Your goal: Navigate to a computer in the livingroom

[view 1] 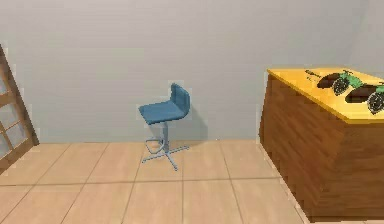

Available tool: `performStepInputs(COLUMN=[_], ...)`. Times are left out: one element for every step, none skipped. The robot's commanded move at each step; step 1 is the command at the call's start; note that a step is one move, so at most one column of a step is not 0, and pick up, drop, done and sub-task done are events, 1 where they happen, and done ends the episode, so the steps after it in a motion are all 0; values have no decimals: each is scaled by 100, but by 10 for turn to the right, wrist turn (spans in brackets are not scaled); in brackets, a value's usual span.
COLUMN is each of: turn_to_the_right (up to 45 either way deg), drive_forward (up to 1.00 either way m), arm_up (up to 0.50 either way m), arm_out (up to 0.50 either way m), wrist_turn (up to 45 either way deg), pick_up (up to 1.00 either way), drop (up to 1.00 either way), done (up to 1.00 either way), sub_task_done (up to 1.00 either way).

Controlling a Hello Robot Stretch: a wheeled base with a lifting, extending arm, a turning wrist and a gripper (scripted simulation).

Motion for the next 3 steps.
performStepInputs(turn_to_the_right=[0, 390, 0], drive_forward=[15, 0, 20], arm_up=[0, 0, 0], arm_out=[0, 0, 0], wrist_turn=[0, 0, 0], pick_up=[0, 0, 0], drop=[0, 0, 0], done=[0, 0, 0], sub_task_done=[0, 0, 0])
